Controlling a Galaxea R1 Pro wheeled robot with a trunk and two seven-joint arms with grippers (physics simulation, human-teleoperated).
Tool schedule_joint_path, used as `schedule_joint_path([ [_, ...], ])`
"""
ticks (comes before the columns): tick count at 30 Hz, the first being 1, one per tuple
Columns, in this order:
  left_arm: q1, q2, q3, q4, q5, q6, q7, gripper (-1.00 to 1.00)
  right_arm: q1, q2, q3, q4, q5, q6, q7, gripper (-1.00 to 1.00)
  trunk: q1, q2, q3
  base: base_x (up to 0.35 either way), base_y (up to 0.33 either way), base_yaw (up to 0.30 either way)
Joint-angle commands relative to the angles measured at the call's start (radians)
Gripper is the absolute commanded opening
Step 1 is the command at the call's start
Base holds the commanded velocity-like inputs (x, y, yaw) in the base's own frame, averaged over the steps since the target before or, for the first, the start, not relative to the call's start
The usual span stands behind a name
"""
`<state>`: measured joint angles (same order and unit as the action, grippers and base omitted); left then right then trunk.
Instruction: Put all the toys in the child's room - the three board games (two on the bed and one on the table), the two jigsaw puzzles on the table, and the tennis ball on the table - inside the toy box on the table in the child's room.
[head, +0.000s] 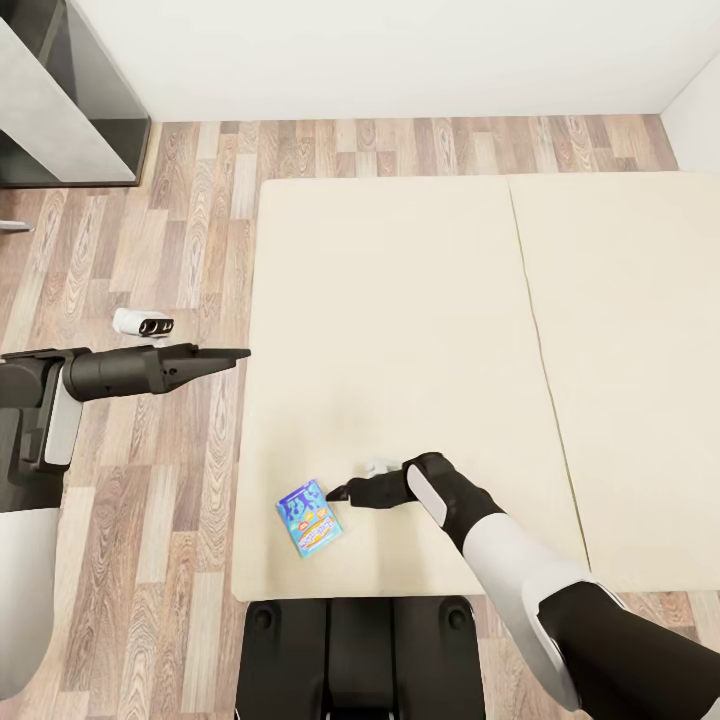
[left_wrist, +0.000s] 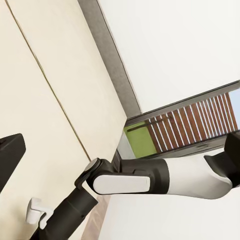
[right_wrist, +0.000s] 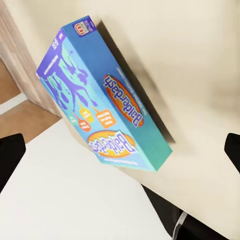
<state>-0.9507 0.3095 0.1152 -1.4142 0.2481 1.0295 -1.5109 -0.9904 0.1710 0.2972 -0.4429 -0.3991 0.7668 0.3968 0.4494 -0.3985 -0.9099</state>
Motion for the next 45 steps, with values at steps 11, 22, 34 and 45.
schedule_joint_path([
  [11, 0.001, 0.0, 0.0, 0.0, 0.0, 0.011, -0.003, 1.0, -0.001, 0.0, 0.0, 0.0, -0.003, 0.001, 0.004, 1.0, 0.001, -0.002, -0.001, 0.0, 0.0, 0.0],
  [22, 0.001, 0.0, 0.0, 0.0, 0.001, 0.011, -0.003, 1.0, -0.001, -0.001, 0.0, 0.0, -0.003, 0.0, 0.004, 1.0, 0.001, -0.002, -0.001, 0.0, 0.059, 0.0],
  [34, 0.001, 0.0, 0.0, 0.0, 0.001, 0.011, -0.003, 1.0, -0.001, -0.001, 0.0, 0.0, -0.003, 0.001, 0.003, 1.0, 0.001, -0.002, -0.001, 0.0, 0.142, 0.0],
  [45, 0.001, 0.0, 0.0, 0.0, 0.0, 0.011, -0.003, 1.0, -0.001, 0.001, 0.0, 0.0, -0.003, 0.002, 0.004, 1.0, 0.001, -0.002, -0.001, 0.0, 0.019, 0.031],
])
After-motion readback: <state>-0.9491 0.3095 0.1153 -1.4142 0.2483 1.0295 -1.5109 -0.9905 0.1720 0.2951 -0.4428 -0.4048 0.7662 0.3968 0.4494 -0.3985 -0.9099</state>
